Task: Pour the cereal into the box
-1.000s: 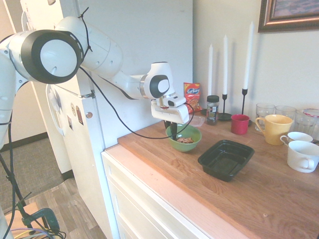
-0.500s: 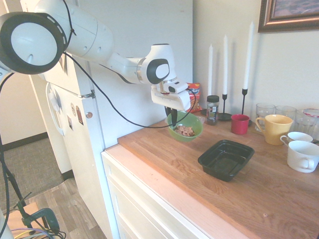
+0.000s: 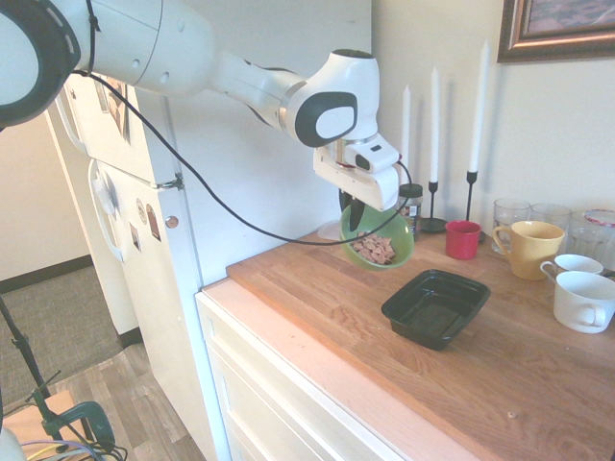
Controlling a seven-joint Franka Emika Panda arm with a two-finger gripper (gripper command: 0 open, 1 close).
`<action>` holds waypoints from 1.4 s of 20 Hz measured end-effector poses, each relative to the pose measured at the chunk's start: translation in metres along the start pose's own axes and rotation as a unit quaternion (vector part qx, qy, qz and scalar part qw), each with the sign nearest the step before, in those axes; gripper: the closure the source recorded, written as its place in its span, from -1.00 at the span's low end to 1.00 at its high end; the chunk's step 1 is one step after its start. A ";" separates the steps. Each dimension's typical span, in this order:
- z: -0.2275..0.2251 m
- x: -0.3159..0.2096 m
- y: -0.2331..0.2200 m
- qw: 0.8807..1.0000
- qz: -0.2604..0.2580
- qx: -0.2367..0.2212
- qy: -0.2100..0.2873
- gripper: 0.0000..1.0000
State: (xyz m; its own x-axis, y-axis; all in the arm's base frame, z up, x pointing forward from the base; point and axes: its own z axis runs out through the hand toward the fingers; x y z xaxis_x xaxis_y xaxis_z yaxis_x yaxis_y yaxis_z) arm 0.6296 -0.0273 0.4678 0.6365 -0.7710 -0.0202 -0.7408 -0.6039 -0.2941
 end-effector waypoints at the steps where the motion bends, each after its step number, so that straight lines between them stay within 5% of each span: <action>1: -0.001 0.005 0.006 1.000 0.003 0.007 -0.011 1.00; 10: 0.001 0.054 0.059 0.994 0.027 0.077 -0.078 1.00; 14: 0.003 0.083 0.088 0.981 0.044 0.131 -0.134 1.00; 28: 0.012 0.135 0.127 0.937 0.049 0.268 -0.218 1.00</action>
State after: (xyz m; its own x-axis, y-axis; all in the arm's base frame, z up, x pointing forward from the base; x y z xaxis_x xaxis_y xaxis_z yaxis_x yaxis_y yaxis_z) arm 0.6244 -0.2060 0.4160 0.6841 -0.5909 -0.4275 -0.6614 -0.2555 -0.7052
